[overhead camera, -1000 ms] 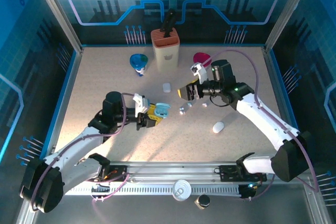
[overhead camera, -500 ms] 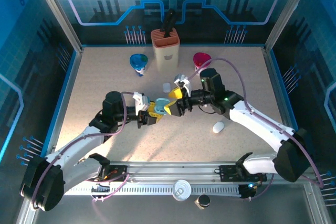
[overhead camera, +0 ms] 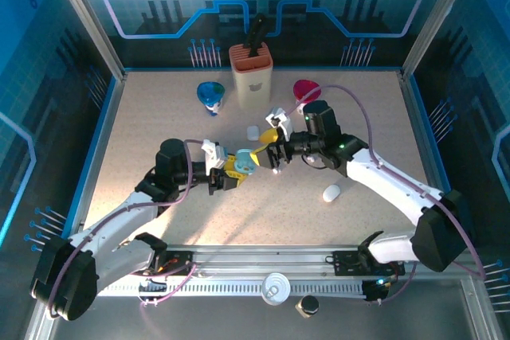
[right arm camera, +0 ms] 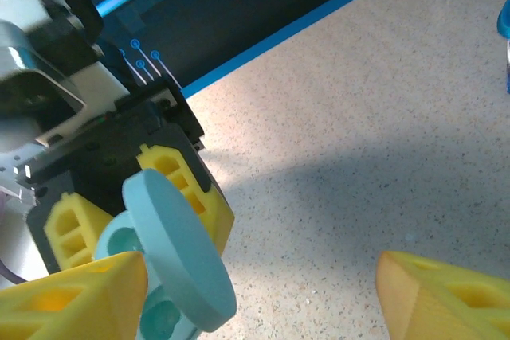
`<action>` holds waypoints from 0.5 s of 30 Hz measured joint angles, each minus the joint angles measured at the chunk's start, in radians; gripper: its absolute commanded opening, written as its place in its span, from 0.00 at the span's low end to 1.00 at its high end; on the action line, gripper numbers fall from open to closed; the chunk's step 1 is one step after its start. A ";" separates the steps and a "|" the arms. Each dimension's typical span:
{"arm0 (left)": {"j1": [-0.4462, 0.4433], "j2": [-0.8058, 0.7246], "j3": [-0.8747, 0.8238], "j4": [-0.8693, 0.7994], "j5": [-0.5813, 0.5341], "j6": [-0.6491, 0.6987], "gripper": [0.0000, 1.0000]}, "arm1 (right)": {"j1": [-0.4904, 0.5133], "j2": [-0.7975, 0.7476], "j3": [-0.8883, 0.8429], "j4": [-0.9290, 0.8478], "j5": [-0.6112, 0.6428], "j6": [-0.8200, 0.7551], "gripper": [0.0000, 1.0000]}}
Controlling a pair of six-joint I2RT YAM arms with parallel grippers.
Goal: Insert the wireless bluetooth earbuds into the charging case
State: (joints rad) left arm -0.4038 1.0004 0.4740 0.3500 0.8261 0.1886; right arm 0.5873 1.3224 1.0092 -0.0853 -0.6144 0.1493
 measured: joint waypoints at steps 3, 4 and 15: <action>0.005 0.000 -0.012 0.001 -0.007 0.000 0.32 | -0.029 -0.060 -0.039 0.042 -0.005 0.032 0.75; 0.008 0.000 -0.015 0.001 -0.010 0.000 0.32 | -0.048 -0.079 -0.056 0.063 -0.003 0.055 0.74; 0.021 0.000 -0.024 0.017 -0.023 0.000 0.32 | -0.196 0.004 -0.053 -0.093 0.264 0.243 0.66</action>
State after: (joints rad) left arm -0.3824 1.0004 0.4503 0.3672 0.8036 0.1886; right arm 0.3916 1.3262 0.9565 -0.1787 -0.3500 0.3923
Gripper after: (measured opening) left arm 0.336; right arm 0.669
